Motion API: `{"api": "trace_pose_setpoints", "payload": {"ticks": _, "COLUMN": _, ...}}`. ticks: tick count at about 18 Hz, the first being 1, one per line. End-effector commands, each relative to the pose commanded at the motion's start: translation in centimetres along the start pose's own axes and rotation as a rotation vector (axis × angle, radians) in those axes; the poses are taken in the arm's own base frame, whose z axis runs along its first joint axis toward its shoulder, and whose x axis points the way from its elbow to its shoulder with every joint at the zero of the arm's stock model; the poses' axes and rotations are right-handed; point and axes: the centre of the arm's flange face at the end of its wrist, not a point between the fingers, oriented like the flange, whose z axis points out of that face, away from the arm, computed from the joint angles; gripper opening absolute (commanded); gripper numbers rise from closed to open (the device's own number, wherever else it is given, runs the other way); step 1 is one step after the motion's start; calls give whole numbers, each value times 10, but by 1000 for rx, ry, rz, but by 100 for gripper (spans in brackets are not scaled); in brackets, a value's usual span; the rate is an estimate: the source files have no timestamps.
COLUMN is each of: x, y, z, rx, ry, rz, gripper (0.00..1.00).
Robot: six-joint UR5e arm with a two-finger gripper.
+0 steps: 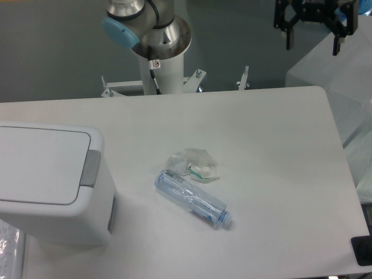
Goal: Open the trash can
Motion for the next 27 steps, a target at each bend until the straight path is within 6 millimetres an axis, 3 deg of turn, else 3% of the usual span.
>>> {"api": "trace_pose_setpoints", "payload": {"ticks": 5, "x": 2, "y": -12, "z": 2, "rx": 25, "ry": 9, "rz": -77, "gripper": 100}}
{"api": "trace_pose_setpoints", "payload": {"ticks": 13, "x": 30, "y": -113, "z": 32, "rx": 139, "ry": 51, "rz": -424, "gripper": 100}}
{"api": "trace_pose_setpoints", "payload": {"ticks": 17, "x": 63, "y": -162, "z": 43, "rx": 145, "ry": 117, "rz": -534, "gripper": 100}}
{"api": "trace_pose_setpoints", "payload": {"ticks": 20, "x": 76, "y": -184, "z": 53, "rx": 145, "ry": 161, "rz": -584, "gripper": 100}}
{"api": "trace_pose_setpoints", "payload": {"ticks": 24, "x": 103, "y": -240, "z": 75, "rx": 190, "ry": 223, "rz": -822, "gripper": 100}}
{"api": "trace_pose_setpoints", "payload": {"ticks": 27, "x": 116, "y": -266, "z": 83, "rx": 241, "ry": 290, "rz": -929, "gripper": 100}}
